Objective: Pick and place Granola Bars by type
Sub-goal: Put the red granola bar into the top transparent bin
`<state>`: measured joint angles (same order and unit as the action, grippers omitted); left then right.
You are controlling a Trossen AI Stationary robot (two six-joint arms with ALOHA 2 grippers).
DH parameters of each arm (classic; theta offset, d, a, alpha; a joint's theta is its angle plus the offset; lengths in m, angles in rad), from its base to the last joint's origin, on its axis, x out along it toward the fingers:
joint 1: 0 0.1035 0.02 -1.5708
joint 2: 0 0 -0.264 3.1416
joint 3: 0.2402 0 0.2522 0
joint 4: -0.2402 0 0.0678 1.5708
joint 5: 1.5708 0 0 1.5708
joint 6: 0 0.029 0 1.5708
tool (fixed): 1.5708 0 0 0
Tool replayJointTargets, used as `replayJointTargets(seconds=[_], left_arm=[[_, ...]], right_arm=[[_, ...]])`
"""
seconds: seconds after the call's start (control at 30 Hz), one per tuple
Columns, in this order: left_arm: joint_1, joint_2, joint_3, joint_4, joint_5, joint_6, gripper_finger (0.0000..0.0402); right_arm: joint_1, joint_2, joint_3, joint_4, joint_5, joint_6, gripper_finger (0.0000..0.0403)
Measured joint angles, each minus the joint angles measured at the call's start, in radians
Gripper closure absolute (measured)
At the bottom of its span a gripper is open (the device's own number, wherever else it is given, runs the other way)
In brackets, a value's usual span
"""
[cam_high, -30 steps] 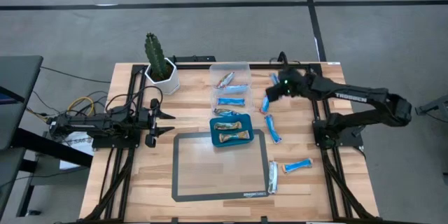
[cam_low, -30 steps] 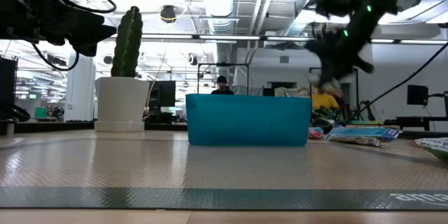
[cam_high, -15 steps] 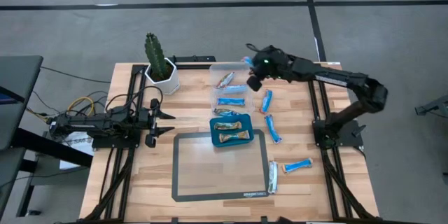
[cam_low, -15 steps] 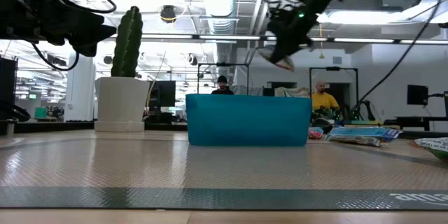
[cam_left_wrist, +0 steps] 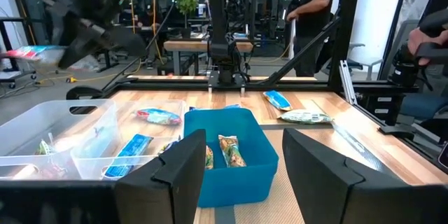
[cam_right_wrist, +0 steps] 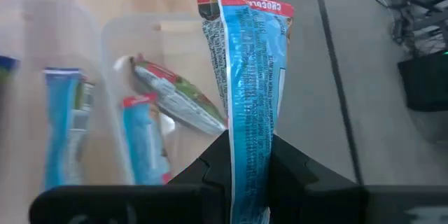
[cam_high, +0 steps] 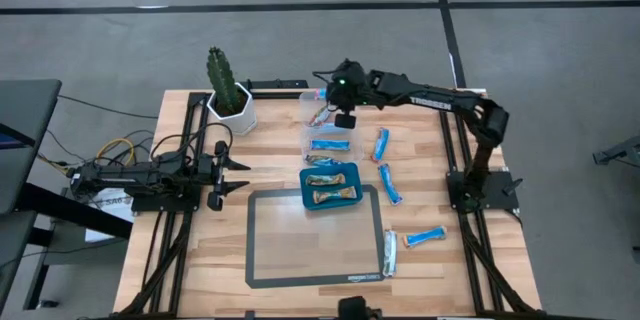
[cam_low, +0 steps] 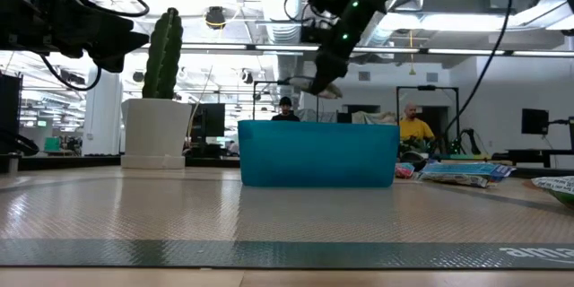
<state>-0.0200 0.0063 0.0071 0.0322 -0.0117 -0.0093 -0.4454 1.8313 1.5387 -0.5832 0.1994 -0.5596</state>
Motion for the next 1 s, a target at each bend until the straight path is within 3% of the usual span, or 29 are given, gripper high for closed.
replayJointTargets(seconds=[0.23, 0.57, 1.0], left_arm=[[0.0, 0.0, 0.0, 0.0, 0.0, -0.001, 0.0219], [0.0, 0.0, 0.0, 0.0, -0.001, -0.001, 0.0219], [0.0, 0.0, 0.0, 0.0, -0.001, -0.001, 0.0219]], right_arm=[[0.001, 0.09, 0.044, -0.006, 0.087, -0.062, 0.0349], [-0.003, 0.108, 0.051, -0.007, 0.098, -0.062, 0.0343], [-0.008, 0.108, 0.051, -0.008, 0.124, -0.005, 0.0276]])
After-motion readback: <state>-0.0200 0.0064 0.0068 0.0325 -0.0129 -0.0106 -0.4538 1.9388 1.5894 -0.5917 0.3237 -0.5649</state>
